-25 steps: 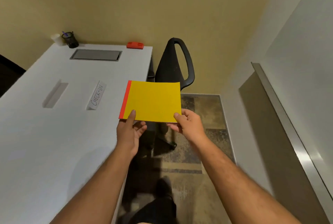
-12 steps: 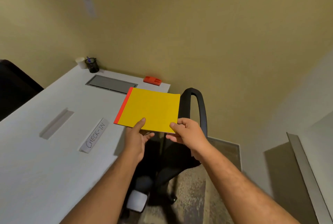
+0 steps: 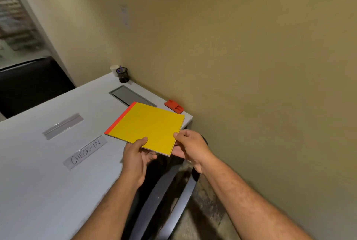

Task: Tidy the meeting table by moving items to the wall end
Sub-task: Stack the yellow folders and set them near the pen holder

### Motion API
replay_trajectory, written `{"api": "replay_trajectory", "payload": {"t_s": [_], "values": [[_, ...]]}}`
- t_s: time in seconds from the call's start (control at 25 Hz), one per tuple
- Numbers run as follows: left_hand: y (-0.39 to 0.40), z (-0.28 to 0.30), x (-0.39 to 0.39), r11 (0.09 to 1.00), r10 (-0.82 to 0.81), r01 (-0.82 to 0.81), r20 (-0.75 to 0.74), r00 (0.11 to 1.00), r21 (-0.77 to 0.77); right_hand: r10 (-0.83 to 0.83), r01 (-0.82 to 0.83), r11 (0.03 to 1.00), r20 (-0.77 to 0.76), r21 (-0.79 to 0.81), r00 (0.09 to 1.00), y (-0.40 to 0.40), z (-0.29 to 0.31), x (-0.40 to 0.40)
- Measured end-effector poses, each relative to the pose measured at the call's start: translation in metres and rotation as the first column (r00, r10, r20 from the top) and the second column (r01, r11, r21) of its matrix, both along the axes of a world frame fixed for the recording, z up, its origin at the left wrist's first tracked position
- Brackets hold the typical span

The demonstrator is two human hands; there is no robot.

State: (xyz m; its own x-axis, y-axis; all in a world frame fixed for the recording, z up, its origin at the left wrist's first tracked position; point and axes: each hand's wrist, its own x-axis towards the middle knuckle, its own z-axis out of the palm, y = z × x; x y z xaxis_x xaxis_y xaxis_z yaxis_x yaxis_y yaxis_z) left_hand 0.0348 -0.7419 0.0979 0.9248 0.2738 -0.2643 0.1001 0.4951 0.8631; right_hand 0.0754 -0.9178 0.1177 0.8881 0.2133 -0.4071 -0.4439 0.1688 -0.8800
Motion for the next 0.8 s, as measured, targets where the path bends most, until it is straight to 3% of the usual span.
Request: {"api": "replay_trajectory", "payload": {"t_s": [0.16, 0.44, 0.56, 0.68, 0.8], "values": [[-0.036, 0.011, 0.009, 0.994, 0.112, -0.112, -0.025, 0.993, 0.010, 0.091, -0.087, 0.994, -0.063, 0.062, 0.994, -0.037, 0.003, 0.052], [-0.032, 0.013, 0.039, 0.943, 0.265, -0.238, -0.090, 0.960, 0.235, 0.220, -0.196, 0.965, -0.129, 0.173, 0.967, -0.024, -0.019, 0.097], [-0.025, 0.008, 0.065, 0.924, 0.268, -0.237, -0.068, 0.961, 0.299, 0.226, -0.200, 0.959, -0.117, 0.199, 0.967, -0.016, -0.018, 0.110], [-0.020, 0.007, 0.090, 0.922, 0.236, -0.206, -0.056, 0.970, 0.328, 0.366, -0.338, 0.917, -0.112, 0.211, 0.924, -0.012, -0.014, 0.124], [-0.010, 0.006, 0.123, 0.920, 0.216, -0.174, -0.085, 0.973, 0.350, 0.403, -0.378, 0.905, -0.111, 0.194, 0.908, 0.001, -0.014, 0.149]]}}
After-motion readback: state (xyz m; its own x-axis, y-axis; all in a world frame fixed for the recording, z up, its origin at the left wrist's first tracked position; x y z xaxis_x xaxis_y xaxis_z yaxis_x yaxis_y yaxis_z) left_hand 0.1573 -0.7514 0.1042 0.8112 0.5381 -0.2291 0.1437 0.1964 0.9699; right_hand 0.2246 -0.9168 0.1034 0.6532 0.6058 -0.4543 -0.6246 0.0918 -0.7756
